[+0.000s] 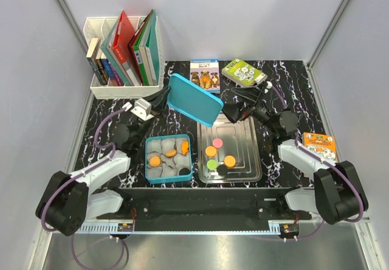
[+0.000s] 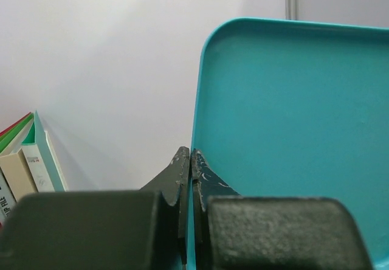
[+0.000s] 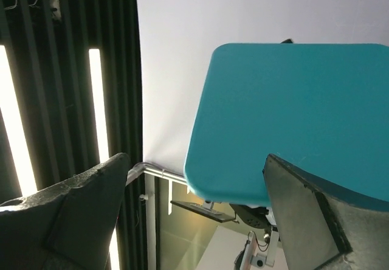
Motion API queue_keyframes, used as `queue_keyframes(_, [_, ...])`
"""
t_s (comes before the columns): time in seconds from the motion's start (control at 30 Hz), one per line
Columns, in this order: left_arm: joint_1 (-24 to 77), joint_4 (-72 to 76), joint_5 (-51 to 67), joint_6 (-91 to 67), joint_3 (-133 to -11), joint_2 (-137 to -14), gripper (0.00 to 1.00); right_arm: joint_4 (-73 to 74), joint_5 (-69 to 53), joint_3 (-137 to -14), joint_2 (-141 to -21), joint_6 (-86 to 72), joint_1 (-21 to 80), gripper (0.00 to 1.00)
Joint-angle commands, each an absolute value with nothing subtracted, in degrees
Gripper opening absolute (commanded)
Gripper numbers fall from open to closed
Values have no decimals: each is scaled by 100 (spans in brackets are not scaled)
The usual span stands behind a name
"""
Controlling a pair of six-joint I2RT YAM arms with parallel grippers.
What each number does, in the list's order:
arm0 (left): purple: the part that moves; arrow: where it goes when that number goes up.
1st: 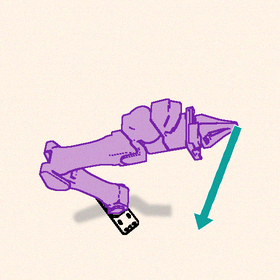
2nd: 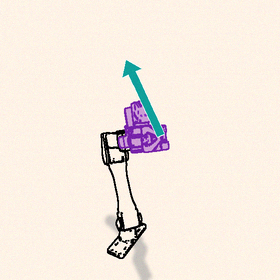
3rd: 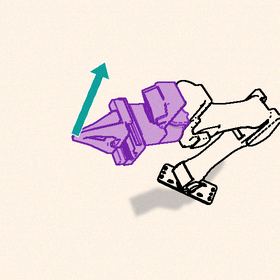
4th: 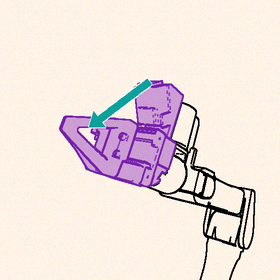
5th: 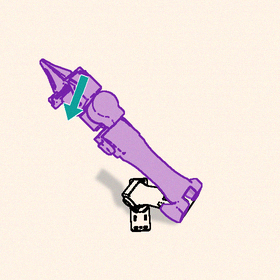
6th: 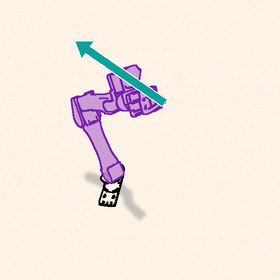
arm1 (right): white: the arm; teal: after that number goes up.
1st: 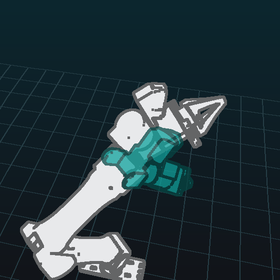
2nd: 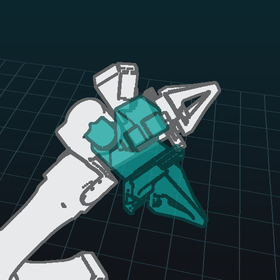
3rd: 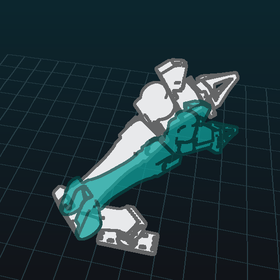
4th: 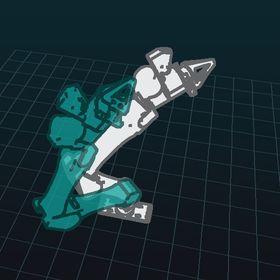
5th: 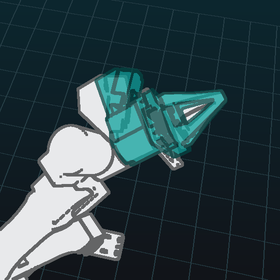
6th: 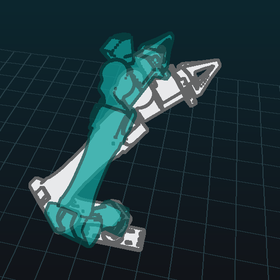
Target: Pack the cookies
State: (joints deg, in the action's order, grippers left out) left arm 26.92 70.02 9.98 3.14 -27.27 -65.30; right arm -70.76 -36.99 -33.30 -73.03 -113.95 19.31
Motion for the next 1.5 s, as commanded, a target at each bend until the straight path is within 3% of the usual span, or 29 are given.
queue_keyframes(0.0, [2707, 8526, 563, 606, -3084, -6802, 0, -7392, -3209, -3147, -6900, -11384, 1960, 100])
queue_keyframes(0.13, [2698, 8420, 238, 861, -3418, -6926, 0, -6392, -3516, -2778, -6374, -10759, 1960, 99])
queue_keyframes(0.3, [2996, 8341, 97, 1685, -3507, -6961, 0, -5522, -2647, -1979, -5390, -9689, 1951, 100])
queue_keyframes(0.43, [3199, 8305, -411, 2417, -3542, -7110, 0, -2888, -1847, -2276, -3906, -8010, 1942, 100])
queue_keyframes(0.53, [3199, 8411, -457, 2479, -3577, -7207, 0, -2515, -2248, -2652, -4076, -7287, 1942, 100])
queue_keyframes(0.6, [3234, 8446, -290, 2575, -3638, -7225, 0, -2548, -2574, -2646, -4305, -7435, 1951, 100])
queue_keyframes(0.73, [3331, 8385, -36, 2829, -3788, -7190, 0, -4003, -2471, -1988, -4579, -8260, 1942, 100])
queue_keyframes(0.93, [3331, 8279, 396, 2804, -3867, -6943, 0, -4411, -2548, -1881, -4825, -8727, 1942, 99])
queue_keyframes(1.2, [3270, 9034, 18, 1056, -3789, -7101, 0, -6642, -2725, -1652, -5755, -10010, 1942, 96])
queue_keyframes(1.47, [3252, 9545, -106, -194, -3252, -7155, 0, -6935, -2830, -1766, -5888, -10081, 1942, 95])
